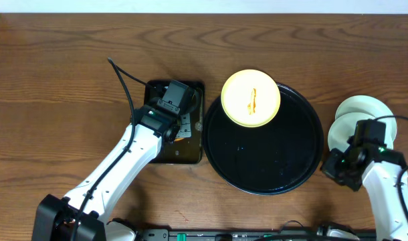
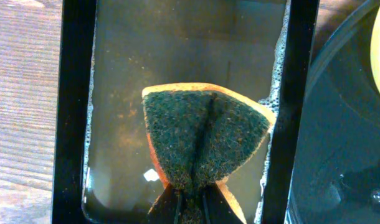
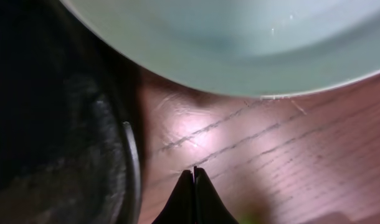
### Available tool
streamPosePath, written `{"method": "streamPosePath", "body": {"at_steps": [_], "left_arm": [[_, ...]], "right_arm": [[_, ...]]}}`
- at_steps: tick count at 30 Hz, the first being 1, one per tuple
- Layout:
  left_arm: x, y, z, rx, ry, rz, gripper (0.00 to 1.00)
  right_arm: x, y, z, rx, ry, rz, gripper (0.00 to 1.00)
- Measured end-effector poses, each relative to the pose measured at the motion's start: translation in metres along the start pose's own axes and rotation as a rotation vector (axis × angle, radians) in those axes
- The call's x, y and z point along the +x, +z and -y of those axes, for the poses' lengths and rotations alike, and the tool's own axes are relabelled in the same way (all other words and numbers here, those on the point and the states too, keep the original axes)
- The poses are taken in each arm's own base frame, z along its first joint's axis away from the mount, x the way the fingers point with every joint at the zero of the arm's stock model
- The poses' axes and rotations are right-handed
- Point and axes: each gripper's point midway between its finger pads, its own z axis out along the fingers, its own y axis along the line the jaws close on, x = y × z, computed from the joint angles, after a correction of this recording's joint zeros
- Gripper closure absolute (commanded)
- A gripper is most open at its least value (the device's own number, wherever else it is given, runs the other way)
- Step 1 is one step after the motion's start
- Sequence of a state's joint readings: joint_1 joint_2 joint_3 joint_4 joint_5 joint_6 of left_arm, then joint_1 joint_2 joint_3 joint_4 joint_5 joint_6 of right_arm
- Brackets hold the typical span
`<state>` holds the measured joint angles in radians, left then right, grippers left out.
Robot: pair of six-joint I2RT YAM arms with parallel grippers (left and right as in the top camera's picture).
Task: Clean dirty plates on tray and stack at the side
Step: 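Stack the pale green plate onto the plate at the right side, then move the right gripper to the yellow plate and pull it to tray center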
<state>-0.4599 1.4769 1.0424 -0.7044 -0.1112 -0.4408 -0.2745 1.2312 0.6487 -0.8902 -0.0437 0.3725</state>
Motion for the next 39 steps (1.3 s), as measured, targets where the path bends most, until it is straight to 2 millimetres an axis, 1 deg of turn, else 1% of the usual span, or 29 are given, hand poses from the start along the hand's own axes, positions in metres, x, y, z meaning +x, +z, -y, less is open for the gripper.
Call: {"method": "streamPosePath", "body": {"at_steps": [3,5,7,8,10,11,14,16,17,18,20,22,24,25,26,27,29,30,31,32,33,35,36,37,39], "left_arm": [[0.0,0.0,0.0,0.0,0.0,0.0,0.92],[0.0,0.0,0.0,0.0,0.0,0.0,0.92],[0.0,0.0,0.0,0.0,0.0,0.0,0.92],[0.0,0.0,0.0,0.0,0.0,0.0,0.92],[0.0,0.0,0.0,0.0,0.0,0.0,0.92],[0.0,0.0,0.0,0.0,0.0,0.0,0.92],[0.0,0.0,0.0,0.0,0.0,0.0,0.92],[0.0,0.0,0.0,-0.001,0.0,-0.002,0.92],[0.001,0.0,0.0,-0.001,0.001,-0.003,0.92],[0.001,0.0,0.0,-0.002,0.001,-0.003,0.92],[0.001,0.0,0.0,-0.002,0.001,-0.004,0.92],[0.001,0.0,-0.001,-0.003,0.001,-0.005,0.92],[0.002,0.0,-0.001,-0.005,0.002,-0.01,0.92],[0.003,0.0,-0.002,-0.007,0.002,-0.012,0.92],[0.004,0.0,-0.002,-0.009,0.003,-0.016,0.92],[0.005,0.0,-0.003,-0.011,0.004,-0.019,0.92],[0.005,0.0,-0.003,-0.011,0.004,-0.019,0.92],[0.005,0.0,-0.003,-0.011,0.004,-0.019,0.92],[0.005,0.0,-0.003,-0.011,0.004,-0.019,0.92],[0.005,0.0,-0.003,-0.011,0.004,-0.019,0.92],[0.005,0.0,-0.003,-0.011,0.004,-0.019,0.93],[0.005,0.0,-0.003,-0.011,0.004,-0.019,0.92],[0.005,0.0,-0.003,-0.011,0.004,-0.019,0.92],[0.005,0.0,-0.003,-0.012,0.004,-0.021,0.92],[0.007,0.0,-0.004,-0.016,0.005,-0.029,0.92]], "right_arm": [[0.004,0.011,0.012,0.055,0.027,0.012,0.99],[-0.009,0.011,0.016,0.083,0.036,0.071,0.99],[-0.028,0.009,0.019,0.105,0.044,0.157,0.99],[-0.04,0.007,0.019,0.112,0.049,0.208,0.99],[-0.055,0.004,0.017,0.108,0.054,0.275,0.99],[-0.066,0.001,0.014,0.099,0.058,0.325,0.99],[-0.082,-0.005,0.011,0.087,0.063,0.392,0.99],[-0.084,-0.006,0.01,0.084,0.064,0.404,0.98],[-0.084,-0.006,0.01,0.083,0.062,0.403,0.96],[-0.083,-0.005,0.008,0.074,0.059,0.398,0.92],[-0.075,-0.001,0.0,0.027,0.036,0.351,0.9],[-0.061,0.003,-0.01,-0.032,0.017,0.281,0.88],[-0.047,0.006,-0.019,-0.088,-0.009,0.217,0.82],[-0.045,0.006,-0.021,-0.099,-0.014,0.208,0.75],[-0.04,0.007,-0.023,-0.113,-0.037,0.186,0.72],[-0.036,0.008,-0.024,-0.12,-0.05,0.169,0.66],[-0.033,0.008,-0.025,-0.129,-0.068,0.154,0.57],[-0.032,0.008,-0.026,-0.136,-0.076,0.149,0.47],[-0.031,0.008,-0.028,-0.144,-0.08,0.145,0.31],[-0.03,0.008,-0.03,-0.156,-0.082,0.141,0.03],[-0.029,0.008,-0.032,-0.168,-0.091,0.138,0.01],[-0.031,0.007,-0.035,-0.184,-0.097,0.145,0.01],[-0.033,0.006,-0.038,-0.199,-0.101,0.153,0.02],[-0.034,0.005,-0.04,-0.21,-0.103,0.156,0.08],[-0.034,0.003,-0.049,-0.257,-0.123,0.158,0.11]]}}
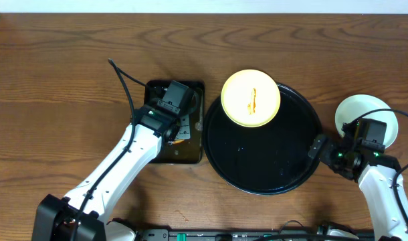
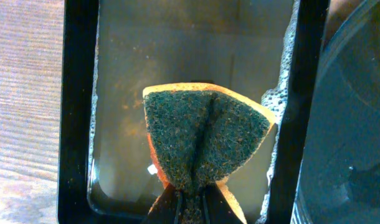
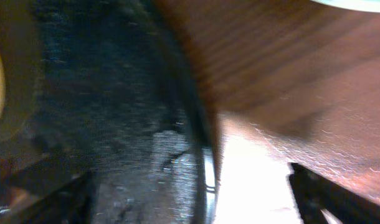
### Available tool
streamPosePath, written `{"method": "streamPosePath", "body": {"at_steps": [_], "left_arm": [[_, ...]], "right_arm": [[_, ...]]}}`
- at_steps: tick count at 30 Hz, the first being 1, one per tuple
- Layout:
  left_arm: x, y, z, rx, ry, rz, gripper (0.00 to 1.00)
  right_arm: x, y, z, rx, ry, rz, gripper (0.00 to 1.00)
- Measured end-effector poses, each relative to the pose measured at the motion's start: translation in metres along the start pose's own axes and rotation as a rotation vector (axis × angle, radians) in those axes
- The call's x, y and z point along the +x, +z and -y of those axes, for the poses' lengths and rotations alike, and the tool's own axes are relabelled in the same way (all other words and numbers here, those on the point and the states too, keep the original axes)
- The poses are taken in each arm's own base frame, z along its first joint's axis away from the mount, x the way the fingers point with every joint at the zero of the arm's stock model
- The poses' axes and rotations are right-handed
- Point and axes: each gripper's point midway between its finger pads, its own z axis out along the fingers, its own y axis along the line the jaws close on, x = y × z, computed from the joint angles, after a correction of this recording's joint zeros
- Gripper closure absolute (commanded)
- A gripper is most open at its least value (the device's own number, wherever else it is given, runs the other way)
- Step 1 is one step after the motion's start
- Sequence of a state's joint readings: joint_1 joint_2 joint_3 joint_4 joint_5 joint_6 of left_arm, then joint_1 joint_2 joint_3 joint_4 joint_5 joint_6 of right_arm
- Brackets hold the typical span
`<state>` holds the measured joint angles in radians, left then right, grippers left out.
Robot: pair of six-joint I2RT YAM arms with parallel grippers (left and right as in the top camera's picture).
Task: Clean dirty plates on tray and stack at the side
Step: 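Move the right gripper to the yellow plate and pull it to tray center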
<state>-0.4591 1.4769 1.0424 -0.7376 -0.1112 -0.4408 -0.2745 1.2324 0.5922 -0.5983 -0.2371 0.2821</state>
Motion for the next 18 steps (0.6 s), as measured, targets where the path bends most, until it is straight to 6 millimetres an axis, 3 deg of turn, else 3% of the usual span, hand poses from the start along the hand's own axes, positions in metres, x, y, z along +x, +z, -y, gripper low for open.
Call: {"method": "streamPosePath", "body": {"at_steps": [3,5,10,14,18], "left_arm": [[0.001,0.001,-0.007,-0.012,-0.015,-0.013,0.92],[-0.002,0.003,-0.021,-0.032,-0.057,-0.024,0.92],[-0.006,0.005,-0.044,-0.051,-0.131,-0.042,0.92],[-0.006,0.005,-0.045,-0.042,-0.143,-0.048,0.92],[-0.006,0.005,-0.044,-0.037,-0.143,-0.05,0.92]], "right_arm": [[-0.001,-0.001,-0.009,-0.044,-0.015,-0.004,0.11],[-0.009,-0.009,-0.02,-0.067,-0.053,0.008,0.12],[-0.044,-0.044,-0.08,-0.149,-0.266,0.103,0.15],[-0.06,-0.077,-0.126,-0.184,-0.432,0.165,0.16],[-0.08,-0.105,-0.157,-0.162,-0.557,0.178,0.15]]}}
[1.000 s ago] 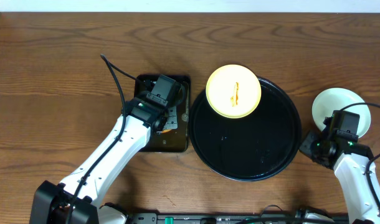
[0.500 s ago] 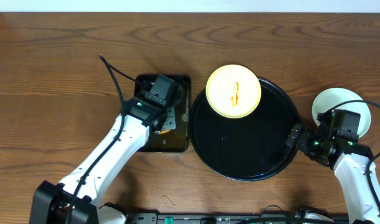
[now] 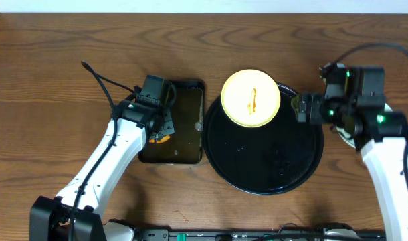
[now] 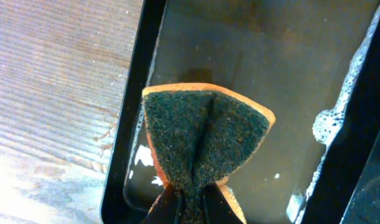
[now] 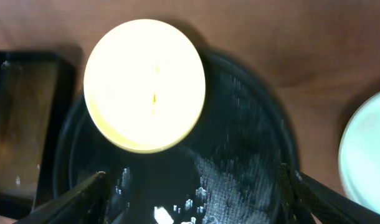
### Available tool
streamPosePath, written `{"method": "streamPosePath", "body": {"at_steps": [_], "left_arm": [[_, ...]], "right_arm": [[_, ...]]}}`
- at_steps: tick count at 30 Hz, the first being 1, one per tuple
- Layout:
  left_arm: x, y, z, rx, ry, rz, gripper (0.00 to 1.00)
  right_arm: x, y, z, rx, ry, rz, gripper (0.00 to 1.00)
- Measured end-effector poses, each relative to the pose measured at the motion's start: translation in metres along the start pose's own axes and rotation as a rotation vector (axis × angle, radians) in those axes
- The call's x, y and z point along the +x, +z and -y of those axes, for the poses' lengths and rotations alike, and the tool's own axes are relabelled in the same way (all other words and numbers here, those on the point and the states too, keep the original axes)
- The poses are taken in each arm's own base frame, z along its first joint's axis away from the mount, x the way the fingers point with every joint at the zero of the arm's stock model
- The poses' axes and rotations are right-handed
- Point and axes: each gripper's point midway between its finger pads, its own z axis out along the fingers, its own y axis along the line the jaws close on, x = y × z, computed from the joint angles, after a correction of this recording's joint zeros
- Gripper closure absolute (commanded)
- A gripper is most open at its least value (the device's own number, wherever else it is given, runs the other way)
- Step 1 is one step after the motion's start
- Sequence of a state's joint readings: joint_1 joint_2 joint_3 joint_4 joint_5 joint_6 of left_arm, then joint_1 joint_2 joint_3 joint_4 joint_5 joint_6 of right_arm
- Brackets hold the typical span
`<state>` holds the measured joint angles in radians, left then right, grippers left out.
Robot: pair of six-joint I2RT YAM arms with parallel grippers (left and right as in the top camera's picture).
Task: Clean dirty plates on tray and stack at the side
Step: 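Move the right gripper to the yellow plate and pull it to tray center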
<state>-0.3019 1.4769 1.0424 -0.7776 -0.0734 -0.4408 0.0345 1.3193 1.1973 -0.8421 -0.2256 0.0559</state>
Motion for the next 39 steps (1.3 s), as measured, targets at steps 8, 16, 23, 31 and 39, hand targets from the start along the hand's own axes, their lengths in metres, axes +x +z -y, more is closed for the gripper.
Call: {"method": "streamPosePath", "body": {"at_steps": [8,16,23,31,39], "left_arm": [[0.0,0.0,0.0,0.0,0.0,0.0,0.92],[0.0,0.0,0.0,0.0,0.0,0.0,0.92],[0.0,0.0,0.0,0.0,0.0,0.0,0.92],[-0.001,0.0,0.0,0.002,0.0,0.003,0.92],[-0.001,0.0,0.0,0.002,0.0,0.003,0.92]], "right_arm": [[-0.025,0.068,0.003,-0.045,-0.03,-0.141,0.22],[-0.001,0.152,0.022,-0.049,0.0,-0.257,0.31],[0.016,0.193,0.026,-0.073,0.014,-0.302,0.4],[0.022,0.204,0.017,-0.138,0.035,-0.315,0.69],[0.027,0.205,0.017,-0.145,0.041,-0.327,0.84]]}}
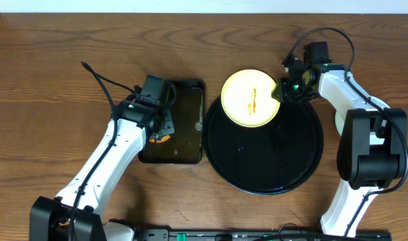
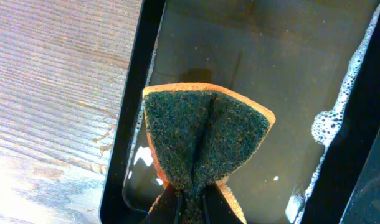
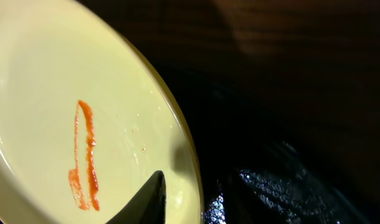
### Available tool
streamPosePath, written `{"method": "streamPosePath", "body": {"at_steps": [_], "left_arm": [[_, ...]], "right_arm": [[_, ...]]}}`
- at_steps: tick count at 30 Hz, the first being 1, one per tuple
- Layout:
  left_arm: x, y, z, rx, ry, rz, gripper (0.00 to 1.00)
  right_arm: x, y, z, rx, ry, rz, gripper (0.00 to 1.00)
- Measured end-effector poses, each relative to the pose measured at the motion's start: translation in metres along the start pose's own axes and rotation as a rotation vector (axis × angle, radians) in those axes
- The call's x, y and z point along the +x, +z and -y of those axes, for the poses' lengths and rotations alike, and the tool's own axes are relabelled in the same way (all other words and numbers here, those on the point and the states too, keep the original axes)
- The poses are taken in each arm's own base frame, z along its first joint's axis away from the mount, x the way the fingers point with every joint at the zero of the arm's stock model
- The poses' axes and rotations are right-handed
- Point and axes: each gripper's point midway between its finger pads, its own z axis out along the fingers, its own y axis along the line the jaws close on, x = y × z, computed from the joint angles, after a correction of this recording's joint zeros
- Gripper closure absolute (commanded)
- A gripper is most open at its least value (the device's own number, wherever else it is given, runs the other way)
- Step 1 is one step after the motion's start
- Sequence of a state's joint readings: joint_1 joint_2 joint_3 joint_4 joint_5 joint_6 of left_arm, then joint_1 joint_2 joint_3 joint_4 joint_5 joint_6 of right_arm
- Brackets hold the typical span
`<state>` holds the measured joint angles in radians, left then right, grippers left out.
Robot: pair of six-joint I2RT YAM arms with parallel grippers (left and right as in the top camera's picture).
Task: Clean dirty plates on tray and stack at the side
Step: 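Move the right gripper to the yellow plate and pull it to tray center, then wipe the sauce on the yellow plate with the sponge in left gripper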
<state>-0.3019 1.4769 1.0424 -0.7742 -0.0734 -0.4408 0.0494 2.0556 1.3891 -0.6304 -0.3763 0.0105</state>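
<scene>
A yellow plate [image 1: 251, 98] with a red sauce streak [image 3: 84, 155] sits at the back of the round black tray [image 1: 271, 167]. My right gripper [image 1: 282, 90] is low at the plate's right rim. In the right wrist view the gripper [image 3: 193, 177] has one finger [image 3: 154, 199] over the plate [image 3: 65, 74]. The other finger is lost against the dark tray [image 3: 271, 174]. My left gripper [image 2: 191, 186] is shut on a folded green and orange sponge [image 2: 205, 134]. It holds the sponge over the soapy water of the black basin [image 2: 131, 106].
The basin [image 1: 190, 87] stands just left of the tray, with my left gripper [image 1: 158, 130] over its left half. A pale plate's edge [image 1: 338, 125] shows right of the tray, mostly hidden behind my right arm. Bare wooden table surrounds everything.
My right gripper was high above the tray with its jaws wide open. Now it is down at the yellow plate's right rim, jaws narrower. The left arm and sponge have not moved.
First my right gripper was shut, low beside two offset pale plates right of the tray. Then it was open at the tray's right edge, the pale plates in one pile. Then it was high over the tray, now at the yellow plate. The left kept the sponge, shifting left.
</scene>
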Motion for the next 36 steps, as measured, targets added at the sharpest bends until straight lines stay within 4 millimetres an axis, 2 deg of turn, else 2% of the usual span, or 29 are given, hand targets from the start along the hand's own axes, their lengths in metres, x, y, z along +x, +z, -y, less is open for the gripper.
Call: {"method": "streamPosePath", "body": {"at_steps": [3,4,11,14,15,19,20,23,26,28,32,36], "left_arm": [[0.0,0.0,0.0,0.0,0.0,0.0,0.92],[0.0,0.0,0.0,0.0,0.0,0.0,0.92],[0.0,0.0,0.0,0.0,0.0,0.0,0.92],[0.0,0.0,0.0,0.0,0.0,0.0,0.92],[0.0,0.0,0.0,0.0,0.0,0.001,0.93],[-0.003,0.0,0.006,0.029,0.003,0.008,0.92],[-0.004,0.0,0.011,0.055,0.012,0.009,0.93],[-0.005,-0.001,0.022,0.116,0.027,0.008,0.93],[-0.004,-0.003,0.035,0.188,0.048,-0.004,0.93],[-0.001,-0.005,0.043,0.231,0.06,-0.018,0.92],[0.009,-0.01,0.065,0.283,0.13,-0.027,0.92],[0.028,-0.019,0.106,0.356,0.25,-0.013,0.93]], "right_arm": [[0.009,0.005,0.0,-0.005,0.007,-0.019,0.92],[0.012,0.006,0.0,-0.007,0.009,-0.025,0.98],[0.025,0.009,-0.009,-0.036,0.022,-0.073,0.99],[0.051,0.006,-0.011,-0.043,0.067,-0.177,0.99],[0.067,0.001,-0.013,-0.04,0.093,-0.239,0.99],[0.09,-0.017,-0.017,-0.023,0.125,-0.323,0.99],[0.095,-0.03,-0.02,-0.012,0.132,-0.334,0.99],[0.095,-0.049,-0.026,0.006,0.129,-0.303,0.99],[0.102,-0.058,-0.032,0.016,0.123,-0.265,0.99],[0.118,-0.052,-0.033,0.019,0.135,-0.252,0.99],[0.147,-0.03,-0.021,0.044,0.171,-0.224,0.99],[0.148,-0.018,-0.018,0.043,0.195,-0.164,0.99]]}}
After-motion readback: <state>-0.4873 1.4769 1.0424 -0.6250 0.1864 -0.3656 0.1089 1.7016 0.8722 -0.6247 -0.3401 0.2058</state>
